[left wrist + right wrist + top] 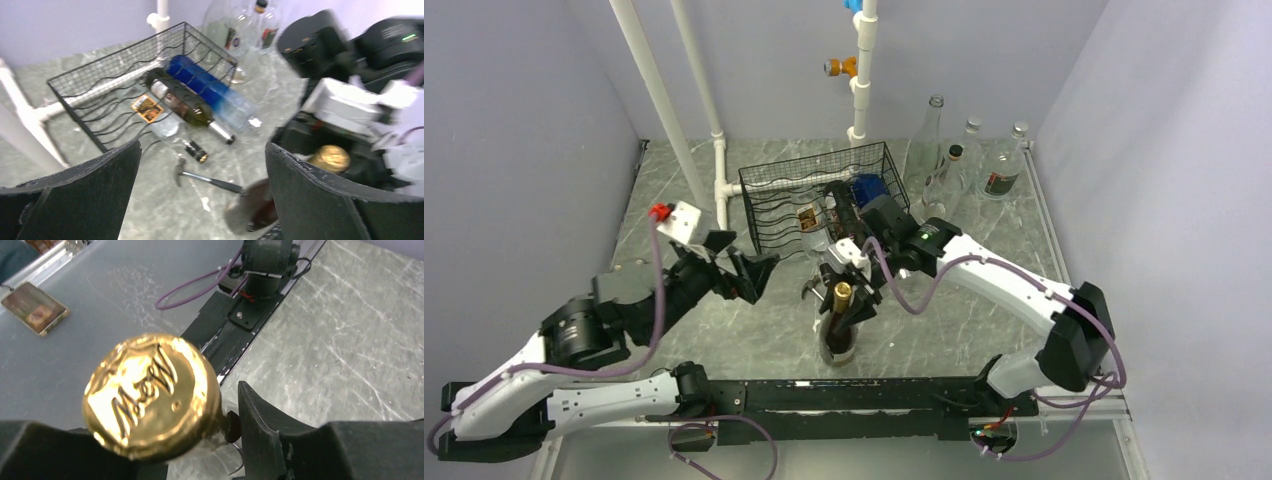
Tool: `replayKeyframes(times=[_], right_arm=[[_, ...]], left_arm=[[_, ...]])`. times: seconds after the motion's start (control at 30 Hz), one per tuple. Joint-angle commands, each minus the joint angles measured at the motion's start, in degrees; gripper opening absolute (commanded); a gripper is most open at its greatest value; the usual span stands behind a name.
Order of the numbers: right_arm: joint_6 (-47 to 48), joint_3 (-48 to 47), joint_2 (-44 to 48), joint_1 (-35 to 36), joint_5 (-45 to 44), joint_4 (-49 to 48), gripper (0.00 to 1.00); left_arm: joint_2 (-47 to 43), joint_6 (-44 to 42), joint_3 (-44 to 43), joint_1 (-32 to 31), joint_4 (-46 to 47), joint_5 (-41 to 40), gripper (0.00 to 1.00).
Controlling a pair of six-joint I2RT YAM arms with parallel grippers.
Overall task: Take the wine bottle off the wine rack
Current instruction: Pick up the wine bottle from the wine rack, then place the wine bottle at the center of the board.
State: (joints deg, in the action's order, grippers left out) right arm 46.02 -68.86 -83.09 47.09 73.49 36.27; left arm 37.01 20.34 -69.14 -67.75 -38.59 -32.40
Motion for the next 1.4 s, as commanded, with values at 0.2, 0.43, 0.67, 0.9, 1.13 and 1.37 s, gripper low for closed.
replayKeyframes(times=[0.2,0.43,0.67,0.9,1.13,1.37], right_arm=[[19.22,-3.98,12.01,-3.11,3.31,20.58,0.00],[24.11,-4.40,15.19,-7.92,0.88,29.50,0.00],[29.93,-6.69,16.89,-15.12,-1.93,38.70,0.00],[32.06,-5.69,19.66,-24.44,-3.72,41.58,0.00],[35.12,-5.38,21.73,-39.45,-1.45,44.34,0.00],[34.95,-5.85,21.75,-52.34,0.60,44.44,0.00]], left_arm=[[9.28,-19.65,5.40,9.74,16.77,3.29,1.00],[15.43,-22.05,9.00,22.37,24.13,16.44,0.99],[18.94,-26.88,11.67,26.28,29.17,18.91,0.99],[20.43,-29.52,14.59,29.68,33.07,21.57,1.00],[19.52,-27.65,17.97,32.23,34.22,25.46,0.99],[18.17,-27.51,19.13,32.24,33.94,25.27,0.99]])
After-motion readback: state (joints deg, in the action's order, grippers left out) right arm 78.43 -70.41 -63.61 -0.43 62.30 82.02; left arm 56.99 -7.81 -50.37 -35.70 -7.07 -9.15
